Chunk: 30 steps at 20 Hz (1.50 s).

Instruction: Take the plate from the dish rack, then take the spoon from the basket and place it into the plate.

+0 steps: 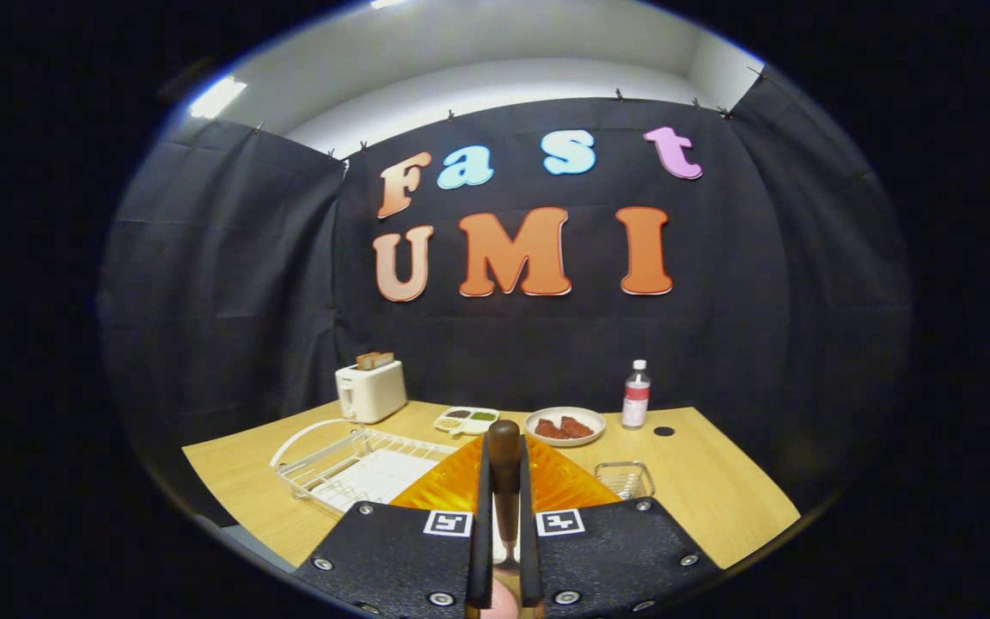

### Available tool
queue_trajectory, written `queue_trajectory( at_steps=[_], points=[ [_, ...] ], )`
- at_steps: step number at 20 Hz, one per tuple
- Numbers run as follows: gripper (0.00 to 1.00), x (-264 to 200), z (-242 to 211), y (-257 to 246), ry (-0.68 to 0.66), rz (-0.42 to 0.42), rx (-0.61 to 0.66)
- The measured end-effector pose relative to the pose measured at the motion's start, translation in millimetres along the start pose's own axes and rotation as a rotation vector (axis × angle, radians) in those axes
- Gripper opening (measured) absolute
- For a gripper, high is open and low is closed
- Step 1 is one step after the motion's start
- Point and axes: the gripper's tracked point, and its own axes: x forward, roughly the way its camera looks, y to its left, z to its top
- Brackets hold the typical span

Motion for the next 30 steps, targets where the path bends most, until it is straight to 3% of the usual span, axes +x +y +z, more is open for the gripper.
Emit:
queue_trajectory(
  at_steps=[4, 8, 15, 20, 22, 23, 25, 30],
  points=[
    [0.13, 5.0, -44.8, 46.8, 0.065, 0.094, -0.035],
    [0.13, 7.6, -74.8, 81.9, 0.11, 0.187, 0.009],
    [0.13, -21.2, -95.7, 59.5, 0.109, 0.211, 0.008],
    [0.18, -44.8, -130.7, 29.8, 0.215, 0.186, 0.008],
    [0.28, -47.3, -131.3, 27.6, 0.217, 0.179, -0.003],
    [0.43, -47.4, -129.2, 27.6, 0.212, 0.176, -0.013],
    [0.56, -47.9, -122.3, 25.0, 0.19, 0.165, -0.017],
    [0.76, -44.6, -96.0, 11.1, 0.096, 0.082, -0.008]
  ],
)
